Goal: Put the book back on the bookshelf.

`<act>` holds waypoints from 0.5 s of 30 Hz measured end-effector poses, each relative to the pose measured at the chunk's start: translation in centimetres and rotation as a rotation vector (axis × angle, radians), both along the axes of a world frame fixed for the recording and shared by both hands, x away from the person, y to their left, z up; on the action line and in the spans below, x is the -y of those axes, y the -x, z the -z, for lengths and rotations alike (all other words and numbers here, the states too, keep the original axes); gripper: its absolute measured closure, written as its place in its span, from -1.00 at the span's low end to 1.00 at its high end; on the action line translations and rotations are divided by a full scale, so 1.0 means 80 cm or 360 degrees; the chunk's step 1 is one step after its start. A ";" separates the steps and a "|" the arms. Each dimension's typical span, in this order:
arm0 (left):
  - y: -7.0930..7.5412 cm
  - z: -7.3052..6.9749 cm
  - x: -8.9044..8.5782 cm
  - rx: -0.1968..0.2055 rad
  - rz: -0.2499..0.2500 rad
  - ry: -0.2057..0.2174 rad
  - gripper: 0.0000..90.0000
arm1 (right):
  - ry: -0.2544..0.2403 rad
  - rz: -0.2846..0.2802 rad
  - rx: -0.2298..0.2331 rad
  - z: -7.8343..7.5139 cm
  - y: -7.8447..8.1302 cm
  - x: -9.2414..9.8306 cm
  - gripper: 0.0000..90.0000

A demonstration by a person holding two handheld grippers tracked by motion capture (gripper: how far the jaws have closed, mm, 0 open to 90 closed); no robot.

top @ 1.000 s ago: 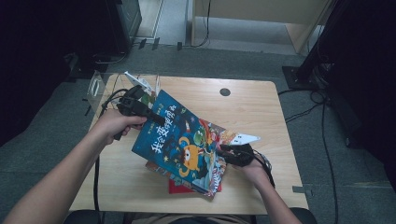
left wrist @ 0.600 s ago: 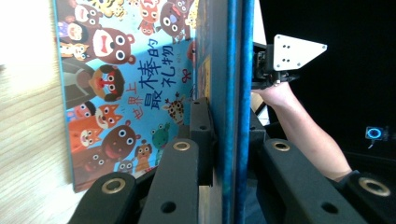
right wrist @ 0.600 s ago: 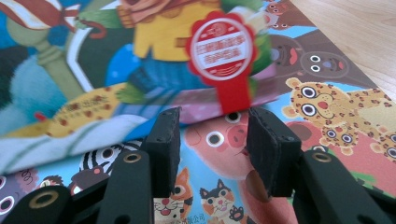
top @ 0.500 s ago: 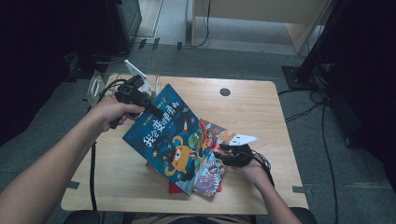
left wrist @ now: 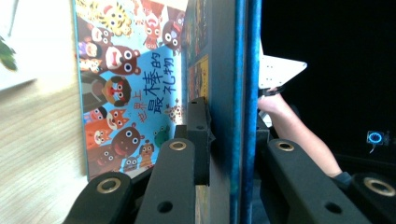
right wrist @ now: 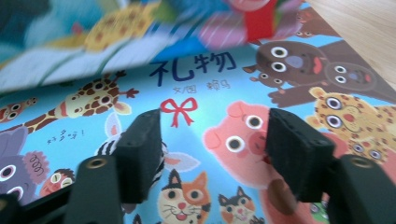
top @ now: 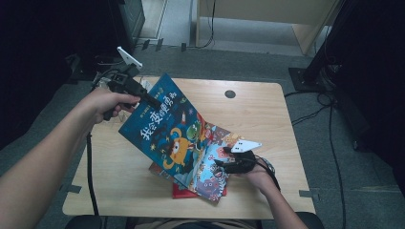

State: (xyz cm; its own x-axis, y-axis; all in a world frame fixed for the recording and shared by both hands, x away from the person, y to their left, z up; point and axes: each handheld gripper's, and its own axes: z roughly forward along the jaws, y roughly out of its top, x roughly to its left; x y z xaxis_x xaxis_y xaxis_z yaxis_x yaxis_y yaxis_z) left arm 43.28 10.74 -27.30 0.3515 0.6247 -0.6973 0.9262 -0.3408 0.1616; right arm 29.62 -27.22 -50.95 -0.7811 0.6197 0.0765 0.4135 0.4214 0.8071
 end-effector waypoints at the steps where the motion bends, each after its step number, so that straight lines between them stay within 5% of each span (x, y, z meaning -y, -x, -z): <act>1: -0.002 -0.010 -0.004 0.0011 -0.0014 -0.0006 0.77 | 0.0005 -0.0006 0.0009 0.001 0.001 -0.001 -0.30; 15: -0.019 -0.066 -0.045 0.0059 -0.0111 -0.0023 0.76 | -0.0033 -0.0015 0.0113 0.012 0.007 -0.013 -0.53</act>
State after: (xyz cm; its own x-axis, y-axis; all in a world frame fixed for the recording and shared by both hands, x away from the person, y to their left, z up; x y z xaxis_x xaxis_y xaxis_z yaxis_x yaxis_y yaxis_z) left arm 44.78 14.36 -22.01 0.3320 0.6583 -0.6755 0.9412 -0.2781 0.1916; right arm 29.04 -26.16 -51.88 -0.7908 0.6112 0.0335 0.3508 0.4077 0.8430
